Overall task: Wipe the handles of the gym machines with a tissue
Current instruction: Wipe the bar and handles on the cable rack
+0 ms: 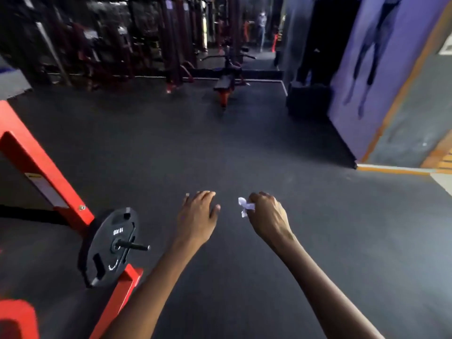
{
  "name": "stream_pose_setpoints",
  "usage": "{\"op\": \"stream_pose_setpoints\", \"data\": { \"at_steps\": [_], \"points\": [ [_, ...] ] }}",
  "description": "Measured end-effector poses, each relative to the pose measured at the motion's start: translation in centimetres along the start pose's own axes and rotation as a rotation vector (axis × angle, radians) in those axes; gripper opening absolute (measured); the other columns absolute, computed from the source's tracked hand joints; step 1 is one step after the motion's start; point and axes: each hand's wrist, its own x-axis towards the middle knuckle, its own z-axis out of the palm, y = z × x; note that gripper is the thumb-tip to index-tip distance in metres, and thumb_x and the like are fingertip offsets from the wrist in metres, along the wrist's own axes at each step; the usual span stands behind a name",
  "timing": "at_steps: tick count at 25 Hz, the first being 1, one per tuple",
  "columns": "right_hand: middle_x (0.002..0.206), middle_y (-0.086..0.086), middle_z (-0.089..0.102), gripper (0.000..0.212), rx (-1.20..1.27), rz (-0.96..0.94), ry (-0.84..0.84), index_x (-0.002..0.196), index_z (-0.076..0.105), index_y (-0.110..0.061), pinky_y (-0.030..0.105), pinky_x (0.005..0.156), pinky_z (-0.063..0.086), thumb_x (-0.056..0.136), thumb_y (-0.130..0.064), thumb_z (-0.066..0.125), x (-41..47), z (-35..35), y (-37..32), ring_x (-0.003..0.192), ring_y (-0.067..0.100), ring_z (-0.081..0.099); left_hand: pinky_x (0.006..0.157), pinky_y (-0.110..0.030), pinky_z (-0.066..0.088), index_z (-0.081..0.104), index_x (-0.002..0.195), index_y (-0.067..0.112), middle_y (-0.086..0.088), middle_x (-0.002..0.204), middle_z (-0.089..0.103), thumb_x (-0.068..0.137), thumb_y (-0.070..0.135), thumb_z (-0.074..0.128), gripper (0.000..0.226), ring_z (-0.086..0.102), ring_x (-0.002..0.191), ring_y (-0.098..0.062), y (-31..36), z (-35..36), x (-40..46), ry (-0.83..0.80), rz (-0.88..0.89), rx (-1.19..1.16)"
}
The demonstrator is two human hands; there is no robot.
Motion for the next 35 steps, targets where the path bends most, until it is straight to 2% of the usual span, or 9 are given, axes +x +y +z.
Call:
{"op": "stream_pose_setpoints", "data": {
  "at_steps": [5,8,11,16,20,24,28,30,35],
  "points": [
    [0.087,0.001,0.062,0.028,0.079,-0.146,-0.086,0.078,0.064,-0.014,0.029,0.058,0.039,0.093,-0.033,0.051,15.9,2.2,1.7,0.080,0.025,0.059,0.114,-0.029,0.018,0.038,0.146,0.023,0.011,0.150,0.040,0.104,0.037,0.036,0.045,0.034,0.139,-0.016,-0.5,1.5,11.6,0.056,-0.221,0.065],
    [0.086,-0.002,0.063,0.029,0.098,-0.188,-0.135,0.076,0.063,-0.015,0.028,0.058,0.038,0.094,-0.033,0.050,24.3,4.5,1.4,0.077,0.022,0.057,0.113,-0.027,0.020,0.042,0.144,0.023,0.010,0.147,0.045,0.103,0.037,0.037,0.043,0.038,0.135,-0.016,-2.4,3.1,18.2,0.090,-0.300,0.046],
    [0.087,-0.001,0.065,0.031,0.115,-0.254,-0.159,0.074,0.062,-0.014,0.031,0.064,0.046,0.095,-0.033,0.047,34.0,7.7,0.4,0.079,0.024,0.058,0.113,-0.029,0.021,0.049,0.139,0.020,0.004,0.140,0.053,0.101,0.035,0.042,0.042,0.047,0.128,-0.018,-6.3,5.5,26.4,0.130,-0.348,0.046],
    [0.094,0.001,0.065,0.023,0.057,-0.350,-0.226,0.082,0.063,-0.012,0.032,0.069,0.047,0.093,-0.025,0.048,49.3,11.6,-3.1,0.085,0.027,0.059,0.113,-0.033,0.023,0.055,0.134,0.013,-0.004,0.134,0.059,0.098,0.031,0.050,0.040,0.054,0.122,-0.023,-13.4,7.0,40.3,0.157,-0.468,0.035],
    [0.090,-0.003,0.068,0.022,0.131,-0.402,-0.255,0.073,0.060,-0.019,0.030,0.064,0.046,0.092,-0.023,0.050,59.7,15.2,-6.5,0.082,0.024,0.061,0.114,-0.033,0.022,0.051,0.137,0.017,0.000,0.138,0.055,0.100,0.034,0.046,0.041,0.050,0.125,-0.020,-18.4,6.8,49.1,0.152,-0.544,0.068],
    [0.089,-0.006,0.068,0.020,0.147,-0.479,-0.354,0.071,0.057,-0.021,0.026,0.056,0.040,0.091,-0.020,0.052,69.3,21.9,-11.4,0.075,0.020,0.061,0.115,-0.030,0.018,0.045,0.142,0.021,0.005,0.143,0.049,0.102,0.036,0.040,0.043,0.043,0.132,-0.016,-25.0,6.8,56.5,0.207,-0.633,0.119],
    [0.101,0.002,0.066,0.011,0.139,-0.640,-0.413,0.092,0.062,-0.017,0.028,0.064,0.041,0.091,-0.019,0.051,78.7,28.2,-18.8,0.090,0.027,0.061,0.116,-0.033,0.019,0.049,0.140,0.017,0.000,0.140,0.053,0.100,0.033,0.045,0.043,0.047,0.129,-0.019,-33.6,7.1,63.4,0.263,-0.759,0.148],
    [0.106,0.006,0.065,0.017,0.096,-0.702,-0.469,0.102,0.060,-0.016,0.030,0.069,0.043,0.090,-0.015,0.049,83.7,31.3,-23.3,0.098,0.031,0.060,0.117,-0.034,0.019,0.051,0.138,0.016,-0.001,0.137,0.055,0.099,0.032,0.047,0.042,0.048,0.128,-0.020,-38.2,6.4,67.2,0.287,-0.850,0.158],
    [0.108,0.010,0.063,0.022,0.120,-0.956,-0.518,0.099,0.062,-0.012,0.033,0.074,0.046,0.093,-0.029,0.049,93.5,38.6,-35.4,0.102,0.033,0.059,0.118,-0.032,0.016,0.044,0.142,0.019,0.003,0.145,0.048,0.101,0.036,0.042,0.045,0.041,0.134,-0.015,-49.3,2.8,74.1,0.315,-1.017,0.221]
  ]
}}
